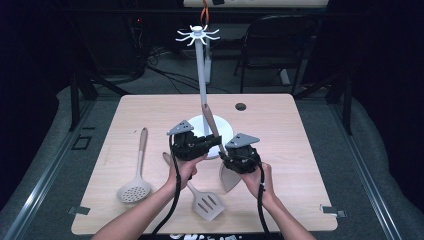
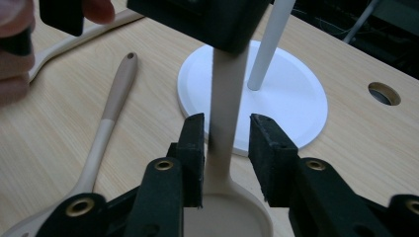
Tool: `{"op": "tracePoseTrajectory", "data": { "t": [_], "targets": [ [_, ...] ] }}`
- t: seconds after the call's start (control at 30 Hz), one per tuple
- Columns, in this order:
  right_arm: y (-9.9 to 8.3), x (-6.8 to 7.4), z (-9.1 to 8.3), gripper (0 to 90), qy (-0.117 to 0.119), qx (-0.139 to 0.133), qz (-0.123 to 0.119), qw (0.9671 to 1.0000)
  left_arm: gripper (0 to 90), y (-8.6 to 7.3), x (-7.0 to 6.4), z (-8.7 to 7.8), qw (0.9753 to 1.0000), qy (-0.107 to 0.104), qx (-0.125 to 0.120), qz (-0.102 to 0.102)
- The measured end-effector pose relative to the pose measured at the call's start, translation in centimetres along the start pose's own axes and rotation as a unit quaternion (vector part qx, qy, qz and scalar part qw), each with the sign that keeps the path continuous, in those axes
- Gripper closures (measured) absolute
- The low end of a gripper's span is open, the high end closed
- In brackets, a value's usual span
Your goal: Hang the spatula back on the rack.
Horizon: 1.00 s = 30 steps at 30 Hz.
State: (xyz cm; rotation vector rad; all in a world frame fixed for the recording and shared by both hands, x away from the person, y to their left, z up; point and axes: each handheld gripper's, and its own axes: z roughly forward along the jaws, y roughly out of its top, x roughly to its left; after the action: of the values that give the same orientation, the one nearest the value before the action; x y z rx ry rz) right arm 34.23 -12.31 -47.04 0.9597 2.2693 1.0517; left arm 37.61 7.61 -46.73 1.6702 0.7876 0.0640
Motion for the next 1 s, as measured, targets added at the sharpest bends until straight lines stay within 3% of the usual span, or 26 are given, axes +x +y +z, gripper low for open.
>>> {"op": "tracePoseTrajectory", "data": {
  "t": [0.3, 0.43, 0.53, 0.67, 0.73, 0.83, 1.0],
  "targets": [
    [-0.7, -1.5, -1.0, 41.5, -0.001, 0.008, 0.037, 0.9993, 77.5, 0.5, -0.2, -0.1, 0.9996, -0.002, 0.009, 0.026],
    [-1.3, -2.0, -0.9, 32.1, -0.007, 0.037, 0.056, 0.9977, 77.5, 0.7, -0.1, -0.2, 0.9994, -0.002, 0.010, 0.034],
    [-1.9, -2.7, -0.8, 29.7, -0.014, 0.064, 0.078, 0.9948, 77.4, 0.9, 0.1, -0.4, 0.9991, 0.000, 0.013, 0.040],
    [-2.5, -3.5, -0.9, 21.8, -0.018, 0.084, 0.075, 0.9935, 77.4, 1.1, 0.3, -0.6, 0.9989, 0.007, 0.010, 0.044],
    [-2.9, -3.9, -1.0, 21.3, -0.022, 0.087, 0.077, 0.9930, 77.4, 1.3, 0.4, -0.7, 0.9987, 0.008, 0.011, 0.049],
    [-3.6, -4.6, -1.0, 23.4, -0.045, 0.104, 0.089, 0.9895, 77.4, 1.6, 0.4, -0.7, 0.9985, 0.010, 0.012, 0.052],
    [-4.9, -5.5, -1.4, 19.5, -0.053, 0.119, 0.100, 0.9865, 77.5, 2.4, 0.4, -0.7, 0.9973, 0.009, 0.022, 0.070]
  ]
}}
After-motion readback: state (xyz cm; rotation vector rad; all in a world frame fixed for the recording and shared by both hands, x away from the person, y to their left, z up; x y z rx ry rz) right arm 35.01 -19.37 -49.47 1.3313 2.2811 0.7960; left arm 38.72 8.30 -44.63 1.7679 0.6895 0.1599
